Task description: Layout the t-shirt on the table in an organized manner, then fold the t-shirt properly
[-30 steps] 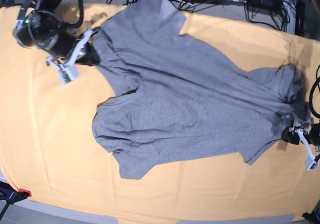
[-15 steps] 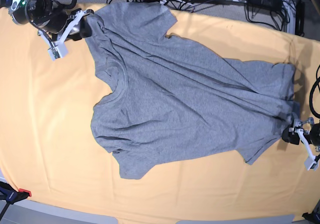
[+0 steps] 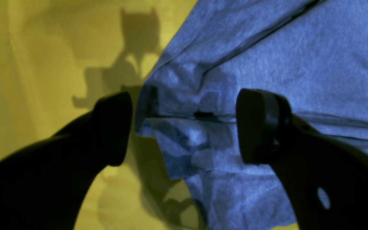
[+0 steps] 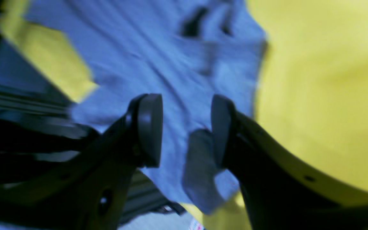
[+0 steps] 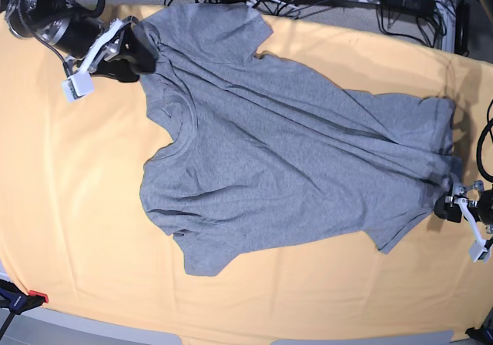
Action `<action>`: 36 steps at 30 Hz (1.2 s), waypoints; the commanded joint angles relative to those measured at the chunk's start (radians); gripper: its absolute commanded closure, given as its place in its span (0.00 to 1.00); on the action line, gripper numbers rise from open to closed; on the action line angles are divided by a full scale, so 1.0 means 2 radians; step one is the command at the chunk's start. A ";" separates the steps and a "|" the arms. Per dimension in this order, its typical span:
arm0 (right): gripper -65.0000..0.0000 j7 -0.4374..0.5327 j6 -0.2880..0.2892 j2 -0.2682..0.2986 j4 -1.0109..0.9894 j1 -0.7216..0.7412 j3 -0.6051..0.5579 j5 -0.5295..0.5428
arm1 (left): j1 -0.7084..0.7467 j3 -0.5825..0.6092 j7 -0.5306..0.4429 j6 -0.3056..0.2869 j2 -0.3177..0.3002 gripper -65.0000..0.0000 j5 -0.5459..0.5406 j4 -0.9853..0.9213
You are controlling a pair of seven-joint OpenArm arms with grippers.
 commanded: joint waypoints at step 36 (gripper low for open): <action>1.00 0.110 -0.026 0.007 0.033 0.024 -0.171 -0.345 | -0.014 -0.006 -0.005 0.001 -0.011 0.24 -0.003 0.005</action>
